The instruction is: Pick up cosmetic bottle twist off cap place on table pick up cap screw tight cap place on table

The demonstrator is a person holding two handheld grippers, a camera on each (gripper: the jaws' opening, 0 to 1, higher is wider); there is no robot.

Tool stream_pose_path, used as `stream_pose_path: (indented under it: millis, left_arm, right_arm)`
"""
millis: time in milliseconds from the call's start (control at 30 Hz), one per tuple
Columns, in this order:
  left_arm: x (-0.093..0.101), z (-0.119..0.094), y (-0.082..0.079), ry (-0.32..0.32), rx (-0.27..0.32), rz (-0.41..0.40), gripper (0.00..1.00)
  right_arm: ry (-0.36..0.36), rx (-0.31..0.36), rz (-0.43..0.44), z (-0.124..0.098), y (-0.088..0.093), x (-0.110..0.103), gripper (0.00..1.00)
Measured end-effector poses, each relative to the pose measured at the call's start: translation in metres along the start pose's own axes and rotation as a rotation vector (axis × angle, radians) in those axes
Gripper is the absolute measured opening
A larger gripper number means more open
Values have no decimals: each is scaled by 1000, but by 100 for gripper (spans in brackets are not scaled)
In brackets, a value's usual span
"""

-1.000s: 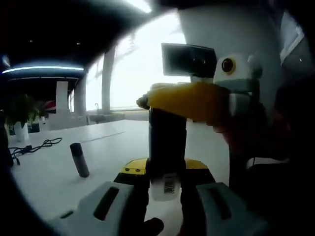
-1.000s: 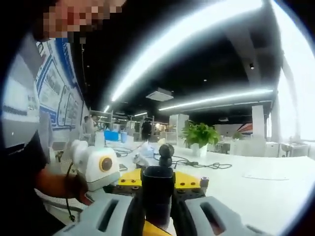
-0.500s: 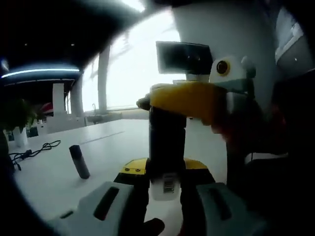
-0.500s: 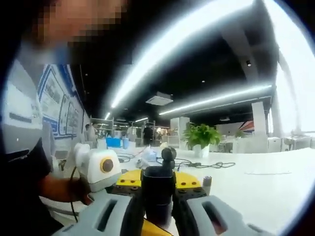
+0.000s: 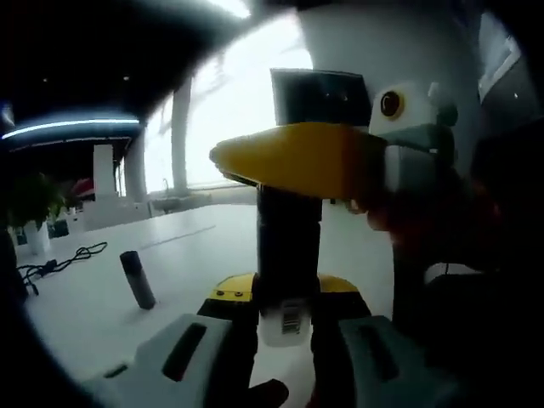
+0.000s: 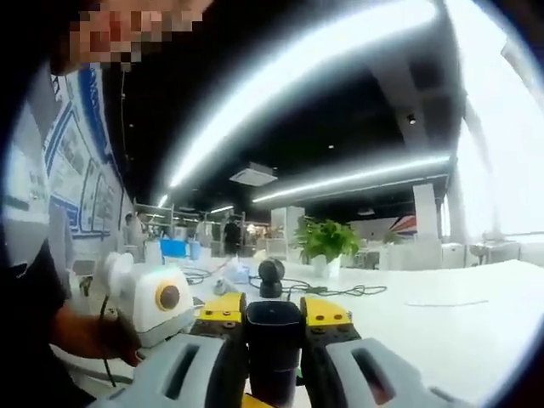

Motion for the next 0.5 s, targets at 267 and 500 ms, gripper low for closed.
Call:
stream_pose_path:
  millis: [267,500]
  left_arm:
    - [10,-4,-3,87,19,-30,12]
    - [21,-8,-5,233,10,-55,13]
  right_arm:
    - [-140,-40,-22,-5,-6,-10,15]
    - [-299,-58,43,-10,-7,-17,16]
Point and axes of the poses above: the point that each gripper's makers call its tool centre point, and the gripper's own axes: z roughly forward along the fingers, x roughly to its right, y roughly out of its underside, the point moved 4 cm from there along -z, roughly backward along the fingers, and after that the axes turned 9 degrees about x, right-handed, at the moved point
